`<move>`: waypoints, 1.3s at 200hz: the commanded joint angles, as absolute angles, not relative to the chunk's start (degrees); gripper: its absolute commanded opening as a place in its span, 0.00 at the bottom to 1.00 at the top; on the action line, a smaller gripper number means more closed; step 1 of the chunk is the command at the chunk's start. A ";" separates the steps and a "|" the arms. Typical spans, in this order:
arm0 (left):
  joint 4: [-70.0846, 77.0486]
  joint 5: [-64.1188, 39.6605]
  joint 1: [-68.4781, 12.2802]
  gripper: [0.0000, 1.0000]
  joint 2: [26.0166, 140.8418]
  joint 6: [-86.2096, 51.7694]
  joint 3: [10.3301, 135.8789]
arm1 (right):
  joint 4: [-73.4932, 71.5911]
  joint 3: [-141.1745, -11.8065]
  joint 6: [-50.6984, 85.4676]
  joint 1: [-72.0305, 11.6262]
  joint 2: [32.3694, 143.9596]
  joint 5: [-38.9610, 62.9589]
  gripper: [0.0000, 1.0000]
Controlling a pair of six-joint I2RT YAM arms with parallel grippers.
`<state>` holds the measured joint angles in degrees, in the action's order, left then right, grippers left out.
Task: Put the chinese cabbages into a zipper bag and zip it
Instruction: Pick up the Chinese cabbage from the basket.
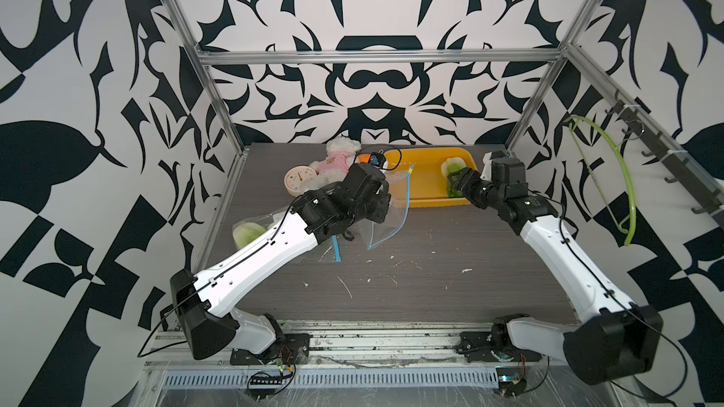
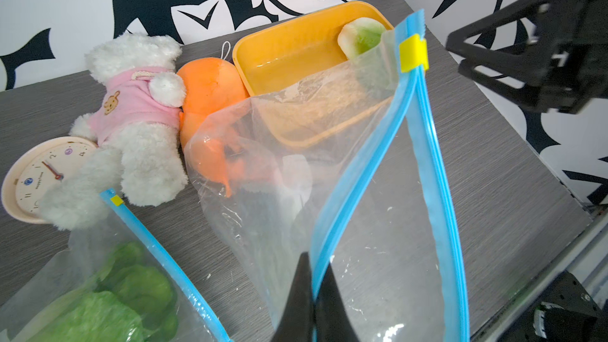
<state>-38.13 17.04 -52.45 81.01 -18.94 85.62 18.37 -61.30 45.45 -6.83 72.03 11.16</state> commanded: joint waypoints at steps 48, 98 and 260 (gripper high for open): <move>-34.18 13.65 -52.21 0.00 79.61 -19.95 82.86 | 2.49 -60.56 50.60 -0.33 83.41 12.32 0.66; -34.17 13.45 -52.21 0.00 79.28 -19.51 82.95 | 0.03 -64.89 50.42 0.45 92.76 11.66 0.66; -34.90 14.06 -52.21 0.00 78.80 -17.93 83.42 | -6.63 -72.83 47.56 2.21 106.03 13.52 0.39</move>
<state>-34.94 13.89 -52.45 79.57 -19.05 82.85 -3.29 -69.84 49.32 1.61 105.86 12.32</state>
